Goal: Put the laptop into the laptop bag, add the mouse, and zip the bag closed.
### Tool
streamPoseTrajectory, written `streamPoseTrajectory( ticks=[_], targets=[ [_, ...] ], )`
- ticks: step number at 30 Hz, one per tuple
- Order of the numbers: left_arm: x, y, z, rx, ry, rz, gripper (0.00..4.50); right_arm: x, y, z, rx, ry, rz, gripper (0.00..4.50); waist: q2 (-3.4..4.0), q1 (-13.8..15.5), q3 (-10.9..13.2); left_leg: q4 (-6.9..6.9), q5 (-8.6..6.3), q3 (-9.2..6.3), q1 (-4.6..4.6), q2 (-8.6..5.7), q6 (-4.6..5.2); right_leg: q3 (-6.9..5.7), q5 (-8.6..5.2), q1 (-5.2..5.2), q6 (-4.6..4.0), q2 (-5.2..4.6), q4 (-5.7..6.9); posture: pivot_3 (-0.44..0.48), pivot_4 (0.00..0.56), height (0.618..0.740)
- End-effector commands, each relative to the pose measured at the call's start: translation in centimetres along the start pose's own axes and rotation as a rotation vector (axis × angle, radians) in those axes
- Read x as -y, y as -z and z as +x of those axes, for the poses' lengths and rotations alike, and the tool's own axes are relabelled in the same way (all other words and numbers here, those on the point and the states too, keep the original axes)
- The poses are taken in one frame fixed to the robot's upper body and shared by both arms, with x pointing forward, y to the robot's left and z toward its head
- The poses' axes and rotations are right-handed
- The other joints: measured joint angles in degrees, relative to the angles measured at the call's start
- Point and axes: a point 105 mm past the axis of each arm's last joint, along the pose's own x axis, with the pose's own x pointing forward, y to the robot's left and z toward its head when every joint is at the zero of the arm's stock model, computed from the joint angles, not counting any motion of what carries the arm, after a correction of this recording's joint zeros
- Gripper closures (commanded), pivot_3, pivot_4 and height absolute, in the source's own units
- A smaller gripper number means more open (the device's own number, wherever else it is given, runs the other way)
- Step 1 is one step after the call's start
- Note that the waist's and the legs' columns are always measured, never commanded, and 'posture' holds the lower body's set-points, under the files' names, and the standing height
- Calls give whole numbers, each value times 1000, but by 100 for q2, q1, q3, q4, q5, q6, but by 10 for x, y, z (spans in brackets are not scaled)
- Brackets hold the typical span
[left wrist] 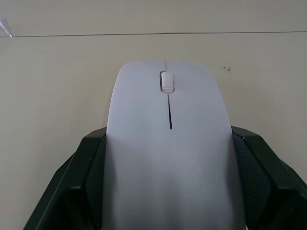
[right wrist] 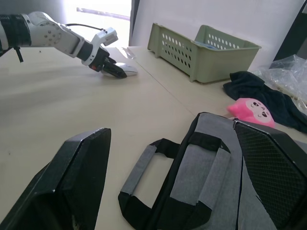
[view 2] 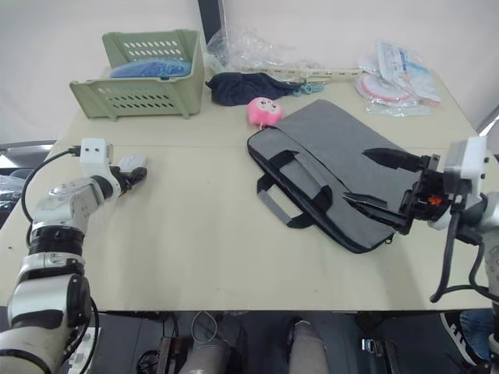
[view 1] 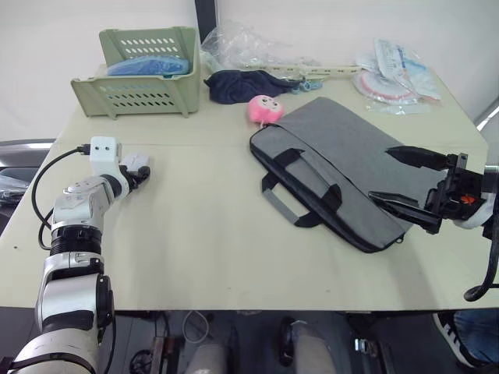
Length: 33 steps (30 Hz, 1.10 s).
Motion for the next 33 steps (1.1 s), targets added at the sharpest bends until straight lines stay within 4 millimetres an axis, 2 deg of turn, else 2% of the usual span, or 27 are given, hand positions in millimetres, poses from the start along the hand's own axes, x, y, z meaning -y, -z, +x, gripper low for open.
streamPoseTrajectory(
  ticks=[1, 3, 4, 6, 10, 13, 17, 23, 24, 25, 27, 33],
  targets=[
    [10, -32, -26, 125, 182, 136, 1620, 16, 17, -2, -229, 204, -117, 0, -1, -18, 0, -1, 0, 0, 0, 2, 0, -1, 0, -3, 0, 0, 1, 0, 150, 740],
    [21, -43, -45, 231, 314, 250, 1620, -9, 34, 8, -312, 11, -25, 0, -1, -18, 1, -1, 0, 2, -3, 3, -1, 0, 0, -15, 0, 0, 1, 0, 150, 740],
    [26, -47, -54, 262, 365, 305, 1620, -12, 38, 12, -322, -3, -11, 0, -2, -15, 1, -1, 0, 3, -4, 3, -1, 3, 0, -18, 0, 0, 0, 0, 150, 740],
    [31, -48, -63, 281, 415, 361, 1620, -10, 42, 15, -328, 26, -16, 0, -3, -14, 1, 2, -1, -1, -5, 6, -1, -2, 0, -16, 0, 0, -1, 0, 150, 740],
    [69, -55, -95, 260, 704, 352, 1620, -5, 32, 51, -201, 130, -24, 0, -4, -6, 2, 10, -1, -3, -5, 6, -2, 4, 4, -9, -7, -2, -2, 0, 150, 740],
    [99, -38, -112, 224, 882, 512, 1620, -2, 43, 78, -227, 218, -55, 0, 2, -17, 0, 9, -3, -5, -4, 8, -6, 2, 4, -12, -8, -1, -2, 0, 150, 740],
    [116, -41, -112, 268, 924, 492, 1620, 0, 56, 101, -249, 281, -93, 0, 4, -1, 1, 3, -3, -8, -13, 5, -6, 0, 3, -17, -9, 0, -8, 0, 150, 740],
    [120, -34, -109, 261, 925, 482, 1620, 1, 75, 105, -305, 316, -109, 0, 5, -36, 1, 1, -3, -6, -11, 4, -5, -1, 3, -16, -9, 3, -9, 0, 150, 740],
    [120, -32, -107, 261, 918, 480, 1620, 2, 78, 104, -321, 321, -136, 418, 5, -38, 1, 0, -3, -5, -12, 4, -5, -1, 3, -17, -9, 3, -9, 0, 150, 740],
    [119, -31, -106, 261, 913, 479, 1620, 3, 80, 103, -331, 323, -155, 536, 5, -45, 1, 0, -3, -5, -12, 4, -5, -1, 3, -18, -9, 3, -9, 0, 150, 740],
    [121, -30, -107, 266, 919, 469, 1620, 2, 84, 101, -358, 299, -211, 1141, 5, -48, 1, 0, -3, -5, -12, 5, -5, -1, 3, -17, -9, 4, -9, 0, 150, 740],
    [124, -26, -106, 256, 936, 463, 1620, 10, 77, 93, -313, 335, -174, 3488, 5, -62, 1, 0, -3, -6, -11, 6, -5, 0, 3, -16, -9, 4, -9, 0, 150, 740]
  ],
)
